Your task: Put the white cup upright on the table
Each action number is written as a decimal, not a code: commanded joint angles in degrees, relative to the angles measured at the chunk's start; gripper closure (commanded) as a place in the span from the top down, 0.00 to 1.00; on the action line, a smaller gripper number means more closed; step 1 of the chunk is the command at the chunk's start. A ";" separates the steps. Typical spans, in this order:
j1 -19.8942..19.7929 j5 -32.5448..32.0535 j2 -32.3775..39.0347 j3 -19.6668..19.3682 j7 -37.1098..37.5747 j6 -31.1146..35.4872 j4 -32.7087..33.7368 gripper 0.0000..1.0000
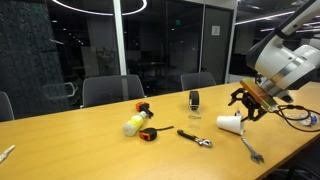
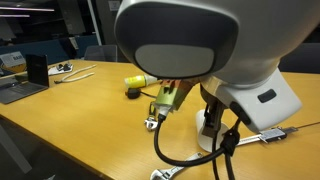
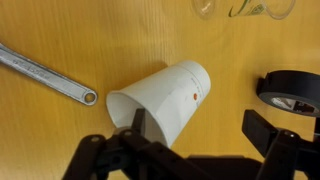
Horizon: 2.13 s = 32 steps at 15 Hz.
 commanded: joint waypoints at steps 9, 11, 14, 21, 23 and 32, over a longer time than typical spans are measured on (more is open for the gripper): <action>1.44 9.20 4.20 -2.25 -11.45 0.92 2.81 1.00; 1.36 8.59 5.70 -2.04 -11.94 0.27 3.83 1.00; 1.42 7.78 8.00 -1.61 -12.22 -0.04 5.41 1.00; 1.29 4.25 11.90 -0.69 -11.76 1.20 7.81 0.49; 1.21 2.25 12.61 -0.62 -11.37 0.98 8.17 0.34; -5.19 -33.37 15.36 3.33 3.72 -19.99 14.69 0.14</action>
